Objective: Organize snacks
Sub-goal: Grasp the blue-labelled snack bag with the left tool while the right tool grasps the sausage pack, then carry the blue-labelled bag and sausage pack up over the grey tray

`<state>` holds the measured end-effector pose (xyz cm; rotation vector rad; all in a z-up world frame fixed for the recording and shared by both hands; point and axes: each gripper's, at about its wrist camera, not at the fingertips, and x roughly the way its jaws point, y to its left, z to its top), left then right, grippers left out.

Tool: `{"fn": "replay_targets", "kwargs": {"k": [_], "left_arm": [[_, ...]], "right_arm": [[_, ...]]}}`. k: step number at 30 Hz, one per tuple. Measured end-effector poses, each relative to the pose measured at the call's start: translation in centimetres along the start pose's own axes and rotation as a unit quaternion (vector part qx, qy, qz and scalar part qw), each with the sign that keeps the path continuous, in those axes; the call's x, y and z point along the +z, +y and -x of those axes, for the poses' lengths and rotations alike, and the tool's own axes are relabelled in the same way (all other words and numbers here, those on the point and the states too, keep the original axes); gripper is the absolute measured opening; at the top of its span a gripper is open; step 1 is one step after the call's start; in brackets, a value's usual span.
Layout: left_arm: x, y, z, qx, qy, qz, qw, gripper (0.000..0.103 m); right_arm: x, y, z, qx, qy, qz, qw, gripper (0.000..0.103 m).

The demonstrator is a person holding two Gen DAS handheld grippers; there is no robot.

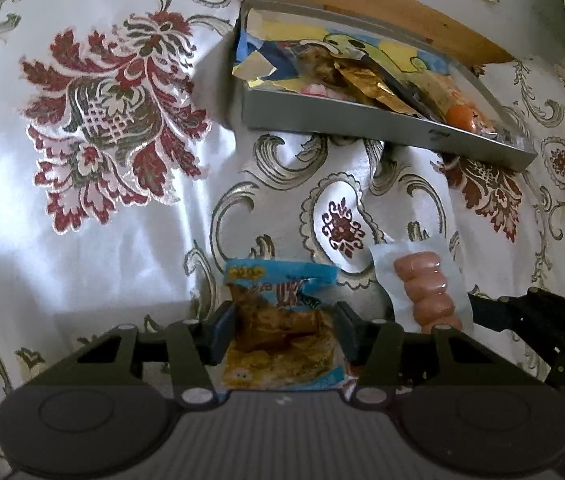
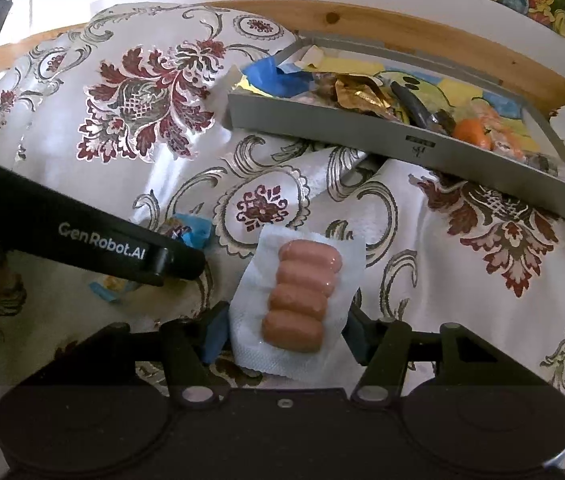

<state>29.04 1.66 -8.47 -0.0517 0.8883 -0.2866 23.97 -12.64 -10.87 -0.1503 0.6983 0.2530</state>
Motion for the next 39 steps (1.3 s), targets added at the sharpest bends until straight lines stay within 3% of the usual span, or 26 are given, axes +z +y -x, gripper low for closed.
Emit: {"fn": "replay_targets", "kwargs": {"k": [3, 7, 13, 22, 27, 32, 39], "left_arm": [[0.0, 0.1, -0.3, -0.001, 0.006, -0.006, 1.0, 0.059], [0.0, 0.3, -0.8, 0.009, 0.02, -0.008, 0.9997, 0.074], [-0.2, 0.7, -1.3, -0.002, 0.016, -0.009, 0.9998, 0.073], [0.0, 0.6, -0.2, -0.011, 0.006, 0.005, 0.9999, 0.05], [-0.2, 0.0, 0.3, 0.0, -0.004, 0.0, 1.0, 0.047], [-0.1, -0.1, 1.5, 0.002, -0.02, 0.008, 0.9998, 0.033], [-0.2, -0.2, 3.1, 0.016, -0.043, 0.012, 0.9989, 0.024]], "right_arm": [[0.0, 0.0, 0.2, 0.004, 0.001, -0.001, 1.0, 0.061], [-0.1, 0.0, 0.1, 0.004, 0.004, 0.0, 1.0, 0.061], [-0.1, -0.2, 0.4, -0.005, 0.003, 0.003, 1.0, 0.061], [-0.1, 0.1, 1.2, -0.014, -0.003, 0.019, 1.0, 0.06], [-0.1, 0.2, 2.0, -0.019, -0.008, 0.024, 1.0, 0.06], [-0.1, 0.3, 2.9, -0.022, -0.016, 0.027, 0.999, 0.06], [-0.3, 0.3, 4.0, -0.023, -0.023, 0.024, 0.999, 0.06]]}}
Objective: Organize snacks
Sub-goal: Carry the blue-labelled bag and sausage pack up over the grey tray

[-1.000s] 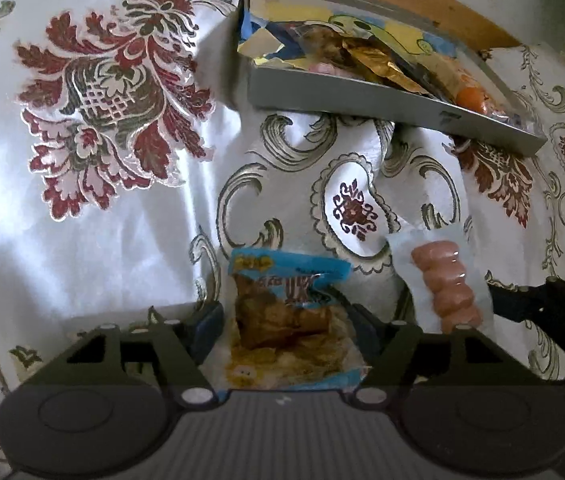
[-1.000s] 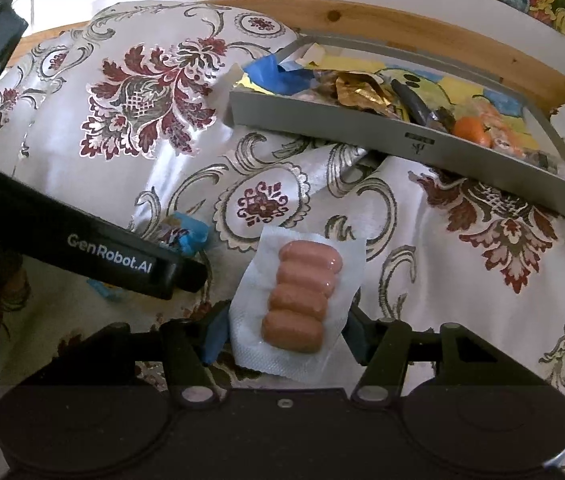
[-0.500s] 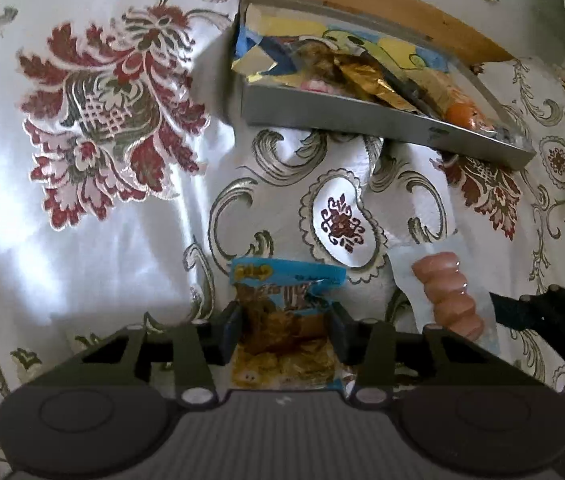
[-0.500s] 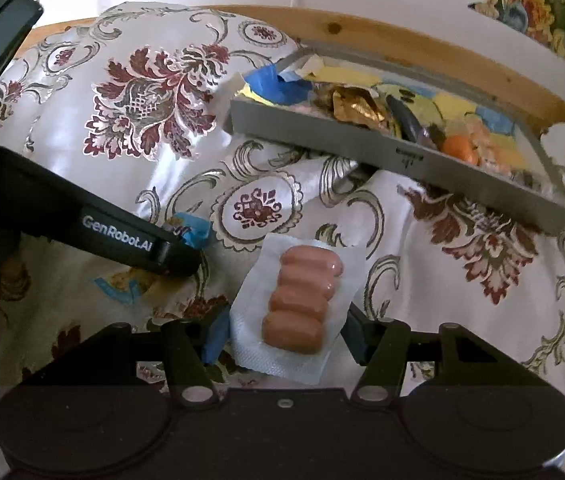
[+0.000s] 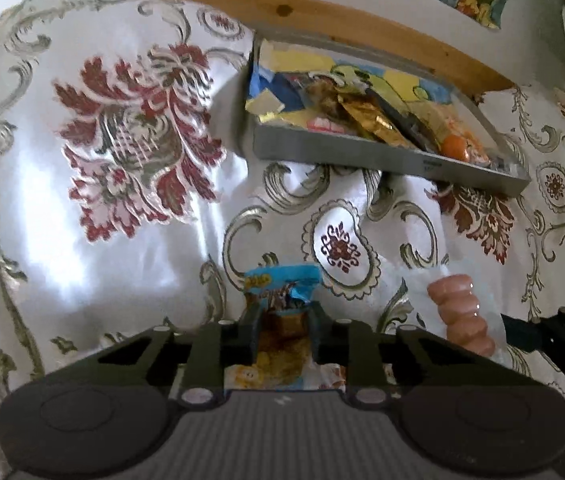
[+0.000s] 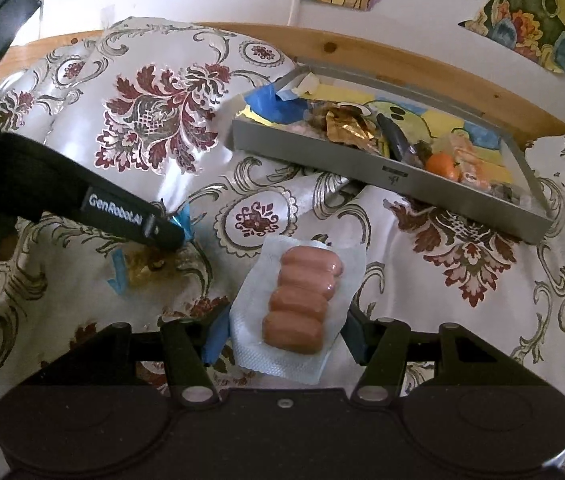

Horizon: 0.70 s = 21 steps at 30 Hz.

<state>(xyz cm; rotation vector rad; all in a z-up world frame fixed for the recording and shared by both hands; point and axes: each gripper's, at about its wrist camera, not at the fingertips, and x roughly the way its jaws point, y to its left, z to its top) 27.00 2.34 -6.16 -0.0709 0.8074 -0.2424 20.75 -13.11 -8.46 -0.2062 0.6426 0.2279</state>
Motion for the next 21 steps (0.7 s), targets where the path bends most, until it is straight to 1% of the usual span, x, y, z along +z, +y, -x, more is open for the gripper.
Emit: {"fn": "replay_targets", "kwargs": {"k": [3, 10, 15, 21], "left_arm": [[0.0, -0.2, 0.6, 0.005, -0.011, -0.003, 0.9999, 0.018], [0.2, -0.5, 2.3, -0.004, -0.034, 0.011, 0.9994, 0.017], [0.3, -0.4, 3.5, -0.022, -0.051, 0.031, 0.998, 0.017], [0.7, -0.6, 4.6, -0.046, -0.086, 0.042, 0.9943, 0.017]], "right_arm": [[0.0, 0.0, 0.5, 0.0, -0.004, -0.002, 1.0, 0.06], [-0.1, 0.0, 1.7, -0.003, -0.015, -0.003, 1.0, 0.06], [0.0, -0.1, 2.4, -0.007, -0.025, -0.008, 1.0, 0.06], [0.5, -0.4, 3.2, -0.017, -0.047, -0.004, 0.999, 0.06]]}}
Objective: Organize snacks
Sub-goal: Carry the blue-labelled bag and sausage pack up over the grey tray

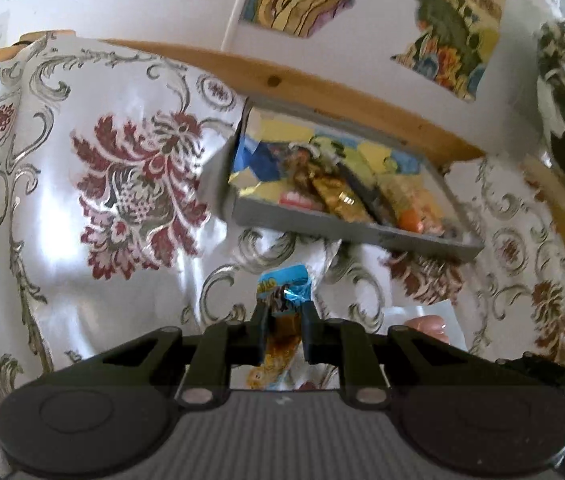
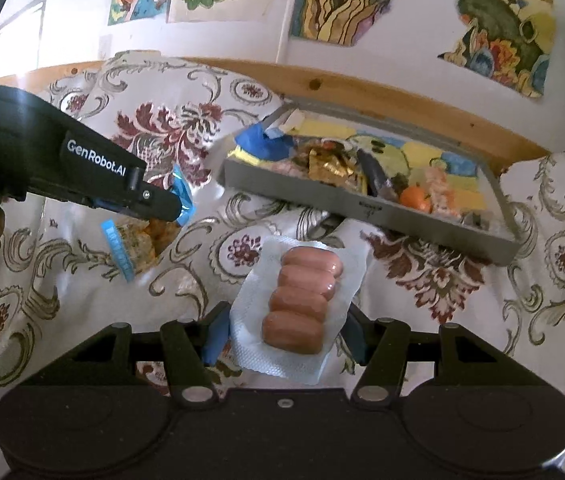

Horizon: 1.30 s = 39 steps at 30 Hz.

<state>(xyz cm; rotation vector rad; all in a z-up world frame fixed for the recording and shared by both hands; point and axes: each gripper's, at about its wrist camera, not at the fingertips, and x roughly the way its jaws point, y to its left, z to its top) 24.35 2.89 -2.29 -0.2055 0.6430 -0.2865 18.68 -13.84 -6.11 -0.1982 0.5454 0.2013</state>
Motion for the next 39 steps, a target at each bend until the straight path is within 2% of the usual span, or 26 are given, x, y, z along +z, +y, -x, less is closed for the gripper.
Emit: {"fn": "replay_targets", "kwargs": {"k": [6, 12, 18, 23, 29, 34, 39], "left_arm": [[1.9, -0.8, -0.3, -0.029, -0.027, 0.016, 0.9991, 0.017], [6.0, -3.2, -1.9, -0.038, -0.064, -0.015, 0.9971, 0.017], [9.8, -5.5, -5.5, -0.049, -0.093, -0.036, 0.9938, 0.017], [11.5, -5.6, -8.9, -0.039, -0.091, -0.032, 0.9945, 0.017], [11.8, -4.9, -12.0, -0.025, -0.064, -0.043, 0.9968, 0.018], [11.4, -4.3, -13.3, 0.004, -0.041, -0.051, 0.9979, 0.018], [11.0, -4.2, -13.6, 0.005, -0.039, -0.057, 0.9976, 0.018]], "right_arm": [[1.3, -1.0, 0.1, -0.012, -0.029, -0.005, 0.999, 0.06], [4.7, -3.9, -1.7, -0.027, -0.066, -0.017, 0.997, 0.06], [8.5, -7.5, -4.3, -0.041, -0.099, -0.023, 0.994, 0.06], [10.1, -9.7, -7.6, -0.042, -0.11, -0.044, 0.992, 0.06], [10.3, -10.1, -11.1, -0.032, -0.106, -0.052, 0.992, 0.06], [9.7, -10.1, -13.1, -0.024, -0.092, -0.058, 0.994, 0.06], [9.0, -9.8, -14.2, -0.02, -0.08, -0.06, 0.995, 0.061]]}}
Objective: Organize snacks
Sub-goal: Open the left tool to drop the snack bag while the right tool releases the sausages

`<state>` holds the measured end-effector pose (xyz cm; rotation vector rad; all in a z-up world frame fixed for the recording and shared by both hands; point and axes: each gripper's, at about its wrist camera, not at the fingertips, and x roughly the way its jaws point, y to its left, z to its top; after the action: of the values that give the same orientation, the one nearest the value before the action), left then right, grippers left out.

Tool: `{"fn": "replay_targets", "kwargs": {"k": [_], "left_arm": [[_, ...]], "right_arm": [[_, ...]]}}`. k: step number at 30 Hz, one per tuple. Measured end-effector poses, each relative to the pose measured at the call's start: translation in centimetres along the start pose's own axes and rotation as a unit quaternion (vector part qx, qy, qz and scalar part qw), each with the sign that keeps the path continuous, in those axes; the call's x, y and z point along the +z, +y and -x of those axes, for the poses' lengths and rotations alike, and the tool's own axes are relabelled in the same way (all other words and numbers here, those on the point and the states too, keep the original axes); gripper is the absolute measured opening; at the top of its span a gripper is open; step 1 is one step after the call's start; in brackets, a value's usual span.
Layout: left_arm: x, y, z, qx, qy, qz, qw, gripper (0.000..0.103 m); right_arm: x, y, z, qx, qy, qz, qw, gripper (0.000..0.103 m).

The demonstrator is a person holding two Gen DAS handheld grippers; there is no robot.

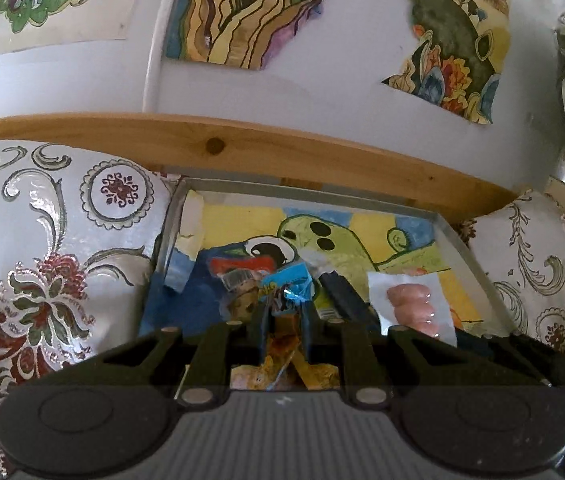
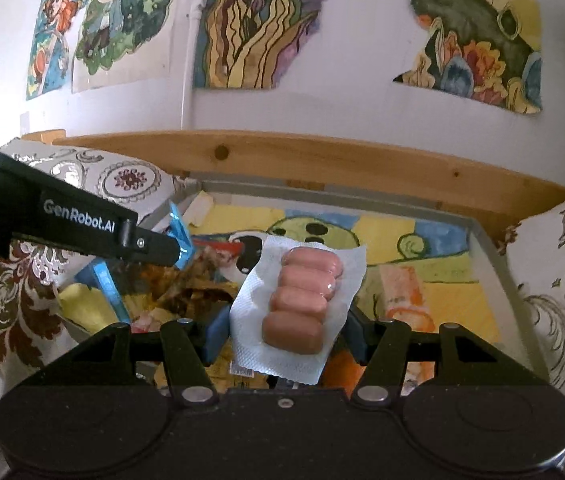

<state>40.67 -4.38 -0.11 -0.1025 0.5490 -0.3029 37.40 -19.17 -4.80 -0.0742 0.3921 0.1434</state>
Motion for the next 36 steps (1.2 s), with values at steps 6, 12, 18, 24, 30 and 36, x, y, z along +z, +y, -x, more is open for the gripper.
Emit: {"fn": "replay_targets", "kwargs": {"k": [6, 12, 18, 24, 30, 36], "left_arm": [[0.1, -0.3, -0.3, 0.003, -0.001, 0.003, 1.0, 0.02], [0.3, 0.4, -1.1, 0.009, 0.022, 0.043, 0.9988, 0.03], [0.4, 1.5, -0.6, 0.013, 0.021, 0.08, 0.9965, 0.05], [0.8, 1.8, 1.9, 0.024, -0.015, 0.088, 0.9957, 0.083], [1.5, 1.6, 4.8, 0.038, -0.042, 0.086, 0.9947, 0.098], [1.8, 0.6, 8.1, 0.057, -0.07, 0.069, 0.9935, 0.103]], "right_arm": [[-0.3, 0.0, -0.2, 0.004, 0.006, -0.004, 1.0, 0.06], [-0.1, -0.5, 0.3, 0.0, -0.003, -0.019, 1.0, 0.066], [0.4, -0.9, 1.3, -0.01, -0.011, -0.023, 1.0, 0.075], [1.6, -1.3, 3.5, -0.02, -0.033, -0.036, 0.999, 0.085], [3.4, -2.1, 6.8, -0.031, -0.064, -0.056, 0.996, 0.092], [4.8, -2.8, 10.7, -0.037, -0.092, -0.068, 0.993, 0.098]]}}
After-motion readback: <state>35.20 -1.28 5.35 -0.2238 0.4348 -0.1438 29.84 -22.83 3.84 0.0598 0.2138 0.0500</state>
